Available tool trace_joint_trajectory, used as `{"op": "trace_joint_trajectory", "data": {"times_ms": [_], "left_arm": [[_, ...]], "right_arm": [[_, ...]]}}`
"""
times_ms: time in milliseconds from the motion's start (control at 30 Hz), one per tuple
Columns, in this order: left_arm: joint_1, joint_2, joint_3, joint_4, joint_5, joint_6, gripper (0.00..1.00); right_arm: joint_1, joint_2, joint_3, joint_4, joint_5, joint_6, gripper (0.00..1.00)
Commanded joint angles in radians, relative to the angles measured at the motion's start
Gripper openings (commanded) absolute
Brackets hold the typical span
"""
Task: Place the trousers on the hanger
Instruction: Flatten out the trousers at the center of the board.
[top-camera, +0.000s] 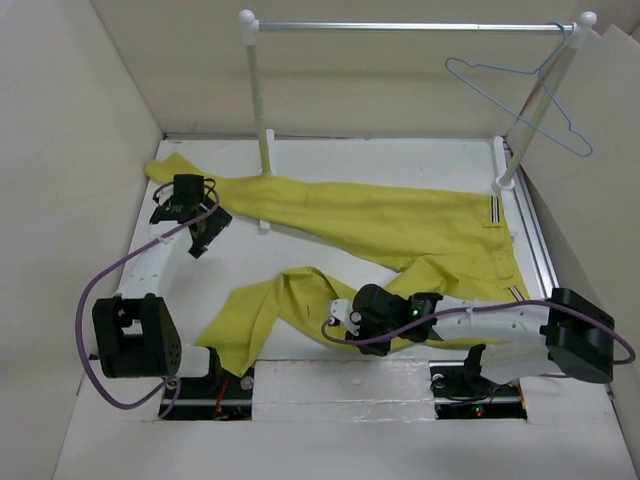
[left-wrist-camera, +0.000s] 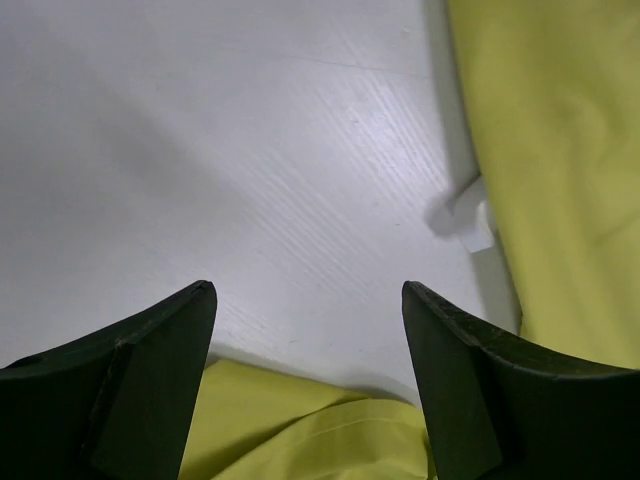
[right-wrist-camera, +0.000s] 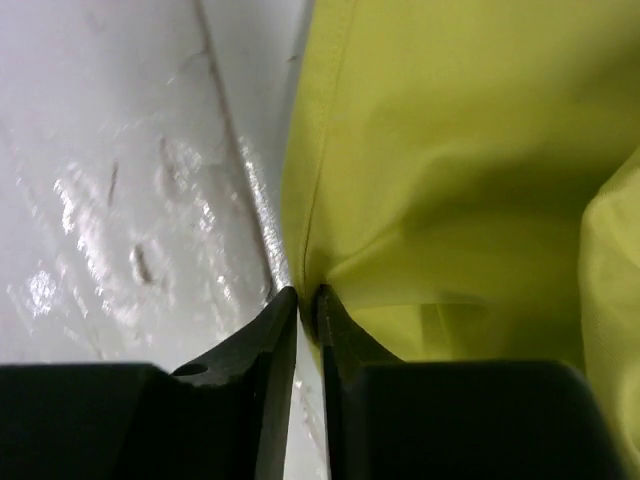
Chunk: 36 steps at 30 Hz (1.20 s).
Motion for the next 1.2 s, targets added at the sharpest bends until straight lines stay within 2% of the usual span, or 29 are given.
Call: {"op": "trace_joint_trajectory", "data": {"times_ms": [0, 33, 67, 133, 200, 267, 300, 333, 367, 500, 600, 700, 767, 800, 933, 1033, 1100, 1133, 1167], "left_arm": [[-0.064, -0.004, 0.045, 0.0, -0.07, 0.015, 0.71], [-0.064, 0.002, 0.042, 0.015, -0.1, 0.041, 0.72], [-0.03, 0.034, 0.056, 0.026, -0.104, 0.056, 0.72], [-0.001, 0.091, 0.097, 0.029, -0.119, 0.07, 0.72], [0.008, 0.189, 0.206, 0.018, -0.145, 0.07, 0.72], [0.008, 0.273, 0.323, 0.013, -0.18, 0.041, 0.69], [0.027, 0.297, 0.361, 0.018, -0.182, 0.032, 0.68], [0.037, 0.32, 0.393, 0.029, -0.179, 0.02, 0.67], [0.089, 0.381, 0.472, 0.077, -0.135, -0.011, 0.67], [0.174, 0.495, 0.557, 0.081, -0.063, -0.06, 0.68], [0.237, 0.625, 0.646, 0.05, -0.008, -0.083, 0.68], [0.237, 0.713, 0.726, 0.033, -0.028, -0.062, 0.66], [0.237, 0.766, 0.774, 0.049, -0.013, -0.053, 0.66], [0.237, 0.78, 0.787, 0.055, -0.005, -0.047, 0.66], [0.237, 0.883, 0.849, 0.099, 0.07, -0.034, 0.64], [0.237, 0.938, 0.879, 0.11, 0.082, -0.042, 0.51], [0.237, 0.953, 0.884, 0.148, 0.09, -0.04, 0.51], [0.237, 0.966, 0.89, 0.161, 0.097, -0.036, 0.47], [0.237, 0.97, 0.896, 0.177, 0.107, -0.028, 0.29]], "right_arm": [[0.013, -0.067, 0.043, -0.088, -0.039, 0.048, 0.23], [0.013, -0.078, 0.067, -0.154, 0.034, 0.054, 0.59], [0.013, -0.092, 0.093, -0.176, 0.053, 0.04, 0.69], [-0.007, -0.127, 0.185, -0.226, 0.072, -0.002, 0.79], [-0.066, -0.144, 0.242, -0.242, 0.067, -0.03, 0.8], [-0.118, -0.153, 0.331, -0.282, 0.081, -0.043, 0.66], [-0.167, -0.162, 0.356, -0.293, 0.09, -0.043, 0.54], [-0.189, -0.175, 0.377, -0.302, 0.104, -0.038, 0.17], [-0.245, -0.225, 0.408, -0.275, 0.125, -0.023, 0.0], [-0.302, -0.277, 0.375, -0.218, 0.089, -0.001, 0.0], [-0.313, -0.27, 0.344, -0.195, 0.056, 0.032, 0.12], [-0.304, -0.257, 0.31, -0.149, 0.033, 0.069, 0.22], [-0.294, -0.247, 0.284, -0.116, 0.009, 0.083, 0.32], [-0.294, -0.241, 0.278, -0.095, 0.001, 0.091, 0.41], [-0.274, -0.201, 0.256, -0.067, -0.008, 0.102, 0.47], [-0.263, -0.17, 0.25, -0.057, -0.005, 0.114, 0.48], [-0.254, -0.155, 0.249, -0.044, -0.001, 0.121, 0.48], [-0.254, -0.146, 0.253, -0.04, 0.003, 0.123, 0.48], [-0.254, -0.141, 0.255, -0.04, 0.007, 0.123, 0.48]]}}
